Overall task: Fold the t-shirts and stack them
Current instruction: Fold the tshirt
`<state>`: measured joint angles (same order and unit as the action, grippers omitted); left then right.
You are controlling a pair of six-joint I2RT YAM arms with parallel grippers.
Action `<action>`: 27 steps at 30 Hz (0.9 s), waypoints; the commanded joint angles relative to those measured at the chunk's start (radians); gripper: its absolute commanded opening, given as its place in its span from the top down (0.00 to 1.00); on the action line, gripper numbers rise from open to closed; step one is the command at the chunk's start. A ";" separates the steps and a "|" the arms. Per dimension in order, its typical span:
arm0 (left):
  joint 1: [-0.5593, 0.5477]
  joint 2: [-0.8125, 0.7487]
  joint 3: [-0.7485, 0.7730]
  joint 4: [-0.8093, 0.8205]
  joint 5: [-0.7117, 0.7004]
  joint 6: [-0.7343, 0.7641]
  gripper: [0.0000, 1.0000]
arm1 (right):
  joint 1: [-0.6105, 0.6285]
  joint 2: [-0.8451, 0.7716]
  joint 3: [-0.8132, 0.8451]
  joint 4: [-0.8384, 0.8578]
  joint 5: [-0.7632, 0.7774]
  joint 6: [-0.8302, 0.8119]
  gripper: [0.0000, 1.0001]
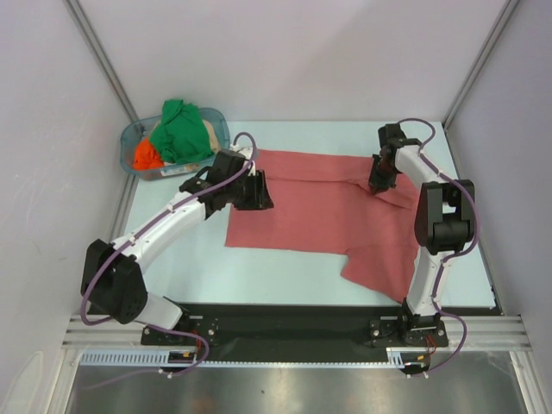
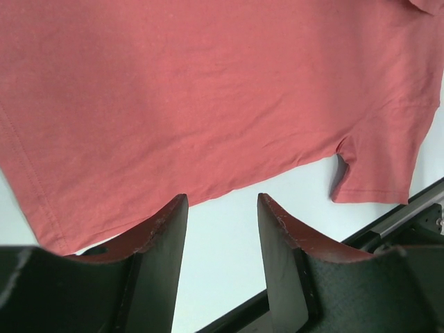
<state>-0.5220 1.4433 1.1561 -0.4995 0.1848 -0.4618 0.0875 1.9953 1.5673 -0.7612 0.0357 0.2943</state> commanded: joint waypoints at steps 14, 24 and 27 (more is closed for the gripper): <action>0.004 0.077 0.057 0.029 0.111 -0.008 0.50 | -0.048 -0.139 -0.061 -0.214 -0.109 0.069 0.59; 0.005 0.112 0.116 -0.034 0.067 0.020 0.52 | -0.276 -0.329 -0.214 -0.120 -0.114 0.121 0.48; 0.029 0.065 0.038 -0.051 0.024 -0.015 0.53 | -0.368 -0.421 -0.324 -0.081 -0.135 0.152 0.46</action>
<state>-0.5171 1.5543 1.2324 -0.5152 0.2558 -0.4625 -0.2123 1.6455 1.3304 -0.8692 -0.0765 0.4007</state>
